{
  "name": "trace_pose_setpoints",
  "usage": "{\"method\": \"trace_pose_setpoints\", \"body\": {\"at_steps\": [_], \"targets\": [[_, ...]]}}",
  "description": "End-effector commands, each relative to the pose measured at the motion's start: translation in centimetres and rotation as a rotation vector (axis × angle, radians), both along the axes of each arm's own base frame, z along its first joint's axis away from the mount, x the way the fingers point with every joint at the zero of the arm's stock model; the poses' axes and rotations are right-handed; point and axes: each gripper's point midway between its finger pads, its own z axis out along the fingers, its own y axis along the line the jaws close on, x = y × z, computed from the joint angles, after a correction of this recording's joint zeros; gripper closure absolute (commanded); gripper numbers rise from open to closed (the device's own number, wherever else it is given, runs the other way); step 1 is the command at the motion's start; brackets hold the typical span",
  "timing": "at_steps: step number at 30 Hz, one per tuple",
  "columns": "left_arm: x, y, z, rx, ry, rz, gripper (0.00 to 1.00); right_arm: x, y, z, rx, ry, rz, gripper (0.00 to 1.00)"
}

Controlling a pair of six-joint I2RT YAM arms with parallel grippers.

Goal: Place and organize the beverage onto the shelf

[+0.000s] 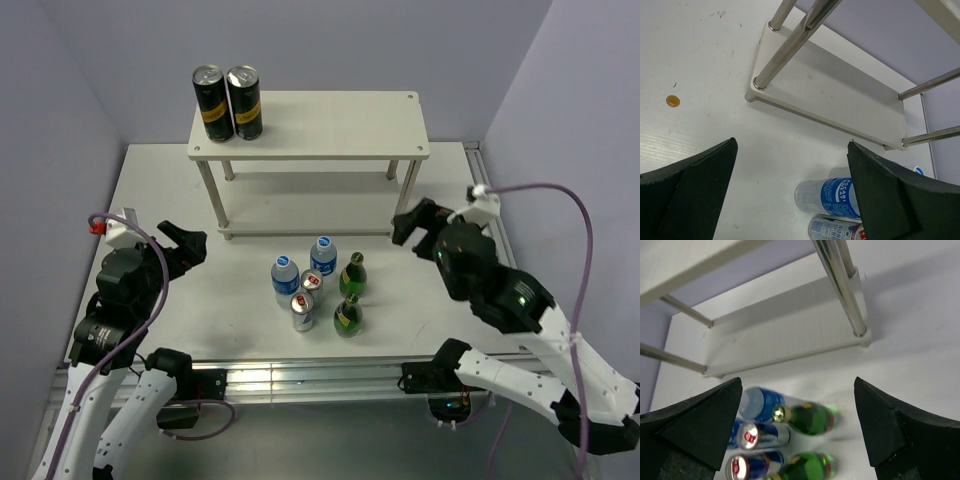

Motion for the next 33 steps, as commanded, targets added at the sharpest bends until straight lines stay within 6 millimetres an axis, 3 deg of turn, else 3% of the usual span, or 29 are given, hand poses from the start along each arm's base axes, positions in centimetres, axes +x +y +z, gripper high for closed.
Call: {"method": "trace_pose_setpoints", "body": {"at_steps": [1,4,8,9,10,11,13,17,23,27,33], "targets": [[0.0,-0.6,0.5,0.01,-0.026,-0.044,0.01,-2.7,-2.5,-3.7,0.032,0.018,-0.089,0.0],[0.1,-0.8,0.3,0.012,-0.022,-0.055,0.01,-4.7,-0.6,-7.3,0.066,0.079,0.007,0.02],[0.0,-1.0,0.4,0.011,-0.027,-0.065,0.01,-6.5,2.1,-10.2,-0.039,0.17,0.079,0.02],[-0.1,-0.9,0.5,0.01,-0.032,-0.065,0.01,-6.4,1.9,-8.9,-0.039,0.129,0.031,0.02],[-0.2,-0.9,0.7,0.008,-0.041,-0.064,0.01,-7.8,3.9,-8.5,0.049,0.123,0.061,0.01],[-0.2,-0.9,0.8,0.009,-0.044,-0.065,0.01,-8.7,3.3,-9.5,-0.107,0.133,0.067,0.01],[-0.4,-0.8,0.9,0.007,-0.051,-0.065,0.01,-10.6,6.4,-8.9,-0.106,0.127,0.179,0.0],[-0.4,-0.9,1.0,0.007,-0.054,-0.069,0.01,-12.1,9.2,-10.6,-0.137,0.131,0.205,0.0],[-0.5,-1.0,1.1,0.007,-0.063,-0.08,0.01,-14.4,10.3,-13.8,-0.118,0.177,0.219,0.0],[-0.6,-1.2,1.3,0.006,-0.073,-0.091,0.01,-15.1,9.4,-17.8,-0.157,0.2,0.188,0.0],[-0.7,-1.2,1.5,0.003,-0.081,-0.096,0.01,-15.5,10.0,-22.9,-0.175,0.192,0.179,0.0]]}}
